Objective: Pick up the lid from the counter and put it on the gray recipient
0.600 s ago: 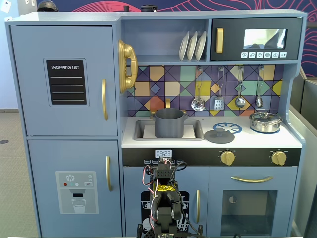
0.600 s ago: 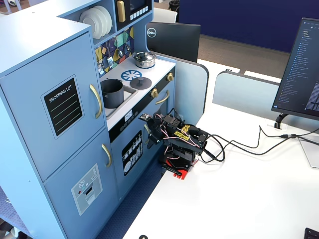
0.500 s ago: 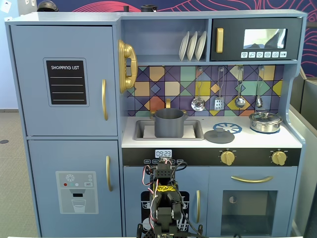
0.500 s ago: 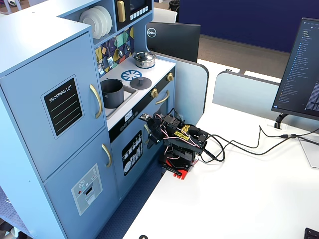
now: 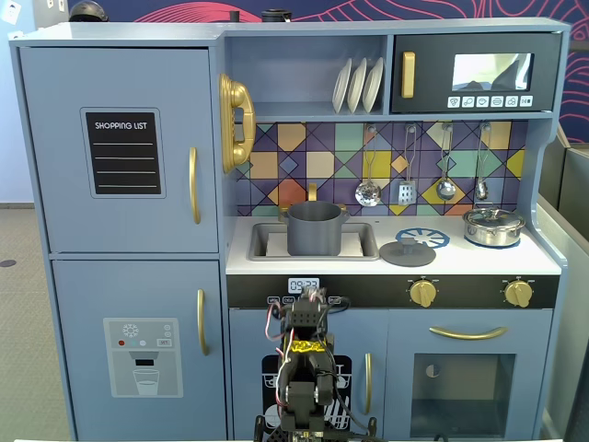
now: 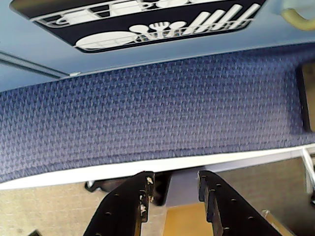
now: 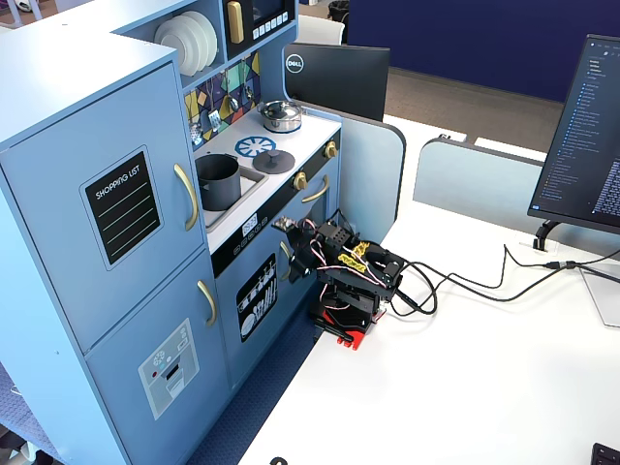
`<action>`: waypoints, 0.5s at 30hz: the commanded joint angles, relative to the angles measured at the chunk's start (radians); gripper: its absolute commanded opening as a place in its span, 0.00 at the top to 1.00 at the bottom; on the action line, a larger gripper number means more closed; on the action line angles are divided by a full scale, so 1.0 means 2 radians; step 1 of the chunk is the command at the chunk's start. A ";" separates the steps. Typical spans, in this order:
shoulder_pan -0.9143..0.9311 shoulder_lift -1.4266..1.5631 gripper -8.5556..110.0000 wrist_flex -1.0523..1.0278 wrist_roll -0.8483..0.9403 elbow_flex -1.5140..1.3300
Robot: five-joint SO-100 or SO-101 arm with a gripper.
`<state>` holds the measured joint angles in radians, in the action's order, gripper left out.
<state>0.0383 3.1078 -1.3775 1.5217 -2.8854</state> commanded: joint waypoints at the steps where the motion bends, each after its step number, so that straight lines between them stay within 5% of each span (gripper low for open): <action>1: 0.018 -0.110 0.93 -0.020 -0.008 0.129; 7: 0.060 -0.193 0.93 -0.018 0.044 0.315; 15: 0.145 -0.204 0.93 0.077 0.102 0.392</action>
<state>0.2485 2.7197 -1.3238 1.7012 -2.2028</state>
